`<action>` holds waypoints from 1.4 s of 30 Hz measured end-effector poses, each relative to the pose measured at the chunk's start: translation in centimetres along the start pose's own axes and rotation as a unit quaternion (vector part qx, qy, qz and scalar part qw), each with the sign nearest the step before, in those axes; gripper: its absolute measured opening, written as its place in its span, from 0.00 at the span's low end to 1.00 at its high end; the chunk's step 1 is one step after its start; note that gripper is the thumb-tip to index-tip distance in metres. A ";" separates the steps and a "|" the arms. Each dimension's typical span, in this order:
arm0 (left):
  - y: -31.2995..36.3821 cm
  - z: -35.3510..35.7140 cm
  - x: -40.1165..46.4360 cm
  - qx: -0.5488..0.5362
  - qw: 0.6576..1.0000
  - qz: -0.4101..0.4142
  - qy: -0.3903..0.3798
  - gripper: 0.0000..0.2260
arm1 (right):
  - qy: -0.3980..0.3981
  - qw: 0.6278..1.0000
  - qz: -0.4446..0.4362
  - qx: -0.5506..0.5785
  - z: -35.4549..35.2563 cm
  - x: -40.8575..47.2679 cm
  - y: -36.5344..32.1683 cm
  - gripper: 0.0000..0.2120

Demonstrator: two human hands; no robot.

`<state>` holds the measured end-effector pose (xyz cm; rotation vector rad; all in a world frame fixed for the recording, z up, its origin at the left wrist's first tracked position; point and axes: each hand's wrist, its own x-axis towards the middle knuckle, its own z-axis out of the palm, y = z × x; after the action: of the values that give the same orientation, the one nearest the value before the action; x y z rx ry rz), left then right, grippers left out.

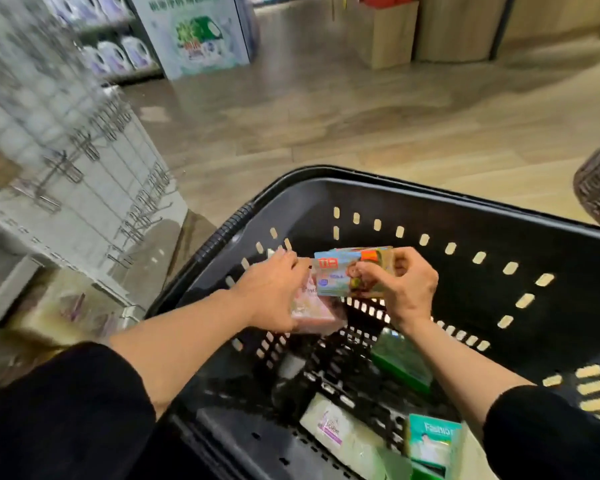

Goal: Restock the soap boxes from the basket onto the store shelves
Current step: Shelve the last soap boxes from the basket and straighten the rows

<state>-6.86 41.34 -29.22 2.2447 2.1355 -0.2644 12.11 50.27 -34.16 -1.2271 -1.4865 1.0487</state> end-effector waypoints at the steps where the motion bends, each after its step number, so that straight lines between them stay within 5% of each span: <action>1: -0.5 -1.6 -1.4 0.000 0.999 0.002 0.045 0.45 | 0.007 0.999 -0.013 0.036 0.0 0.1 -1.5 0.28; 6: -2.7 -7.9 -8.5 -0.001 0.970 -0.033 0.241 0.46 | -0.015 0.981 -0.030 0.192 0.7 0.0 -9.3 0.24; 13: -4.7 -11.8 -20.2 0.037 0.925 -0.131 0.354 0.43 | -0.163 0.930 -0.054 0.325 3.0 -5.2 -19.9 0.12; 17: -5.9 -12.3 -28.7 0.068 0.905 -0.180 0.379 0.40 | -0.274 0.898 -0.106 0.328 6.1 -10.2 -25.0 0.09; 23: -5.4 -11.7 -42.2 0.112 0.873 -0.275 0.387 0.37 | -0.412 0.840 -0.173 0.308 12.0 -19.0 -30.7 0.30; 35: 1.9 -8.2 -62.4 0.163 0.777 -0.509 0.332 0.44 | -0.602 0.725 -0.220 0.252 20.0 -35.4 -35.4 0.18; 39: 5.7 -6.7 -66.8 0.173 0.737 -0.566 0.328 0.45 | -0.644 0.685 -0.211 0.268 21.7 -40.9 -37.4 0.31; 42: 8.0 -6.1 -69.5 0.183 0.692 -0.607 0.345 0.44 | -0.675 0.646 -0.200 0.295 22.3 -45.1 -39.8 0.27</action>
<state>-1.24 -27.00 -13.94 0.5042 3.9458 0.2420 -14.09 -1.29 -6.31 0.6451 -1.9623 2.0392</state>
